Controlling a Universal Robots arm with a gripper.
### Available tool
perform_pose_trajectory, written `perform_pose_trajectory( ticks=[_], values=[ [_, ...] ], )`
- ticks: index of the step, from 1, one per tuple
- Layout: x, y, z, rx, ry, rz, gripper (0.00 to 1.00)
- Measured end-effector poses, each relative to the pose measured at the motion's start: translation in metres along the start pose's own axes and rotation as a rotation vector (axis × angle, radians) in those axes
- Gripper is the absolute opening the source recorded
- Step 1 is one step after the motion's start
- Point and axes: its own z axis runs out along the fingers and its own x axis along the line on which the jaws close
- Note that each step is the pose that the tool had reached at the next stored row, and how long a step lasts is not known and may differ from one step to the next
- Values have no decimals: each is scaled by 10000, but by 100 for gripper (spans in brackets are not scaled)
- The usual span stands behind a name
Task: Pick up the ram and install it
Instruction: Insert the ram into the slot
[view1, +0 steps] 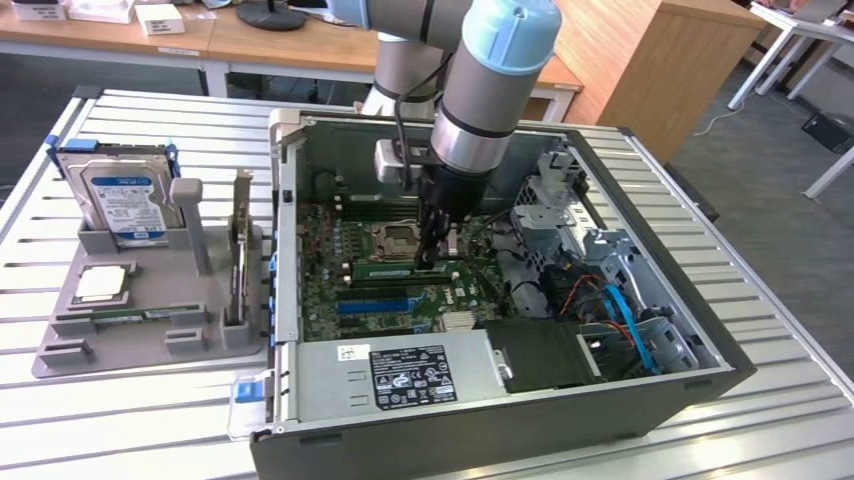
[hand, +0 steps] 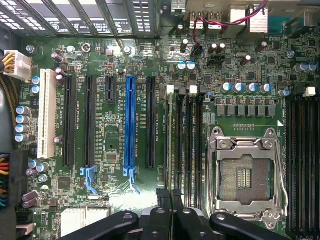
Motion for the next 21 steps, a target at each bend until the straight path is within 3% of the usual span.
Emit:
perform_pose_trajectory(
  ticks=[19, 21],
  values=[
    [0, 0, -20, -4, 0, 0, 12],
    [0, -7, -22, -72, 4, 0, 12]
  ],
)
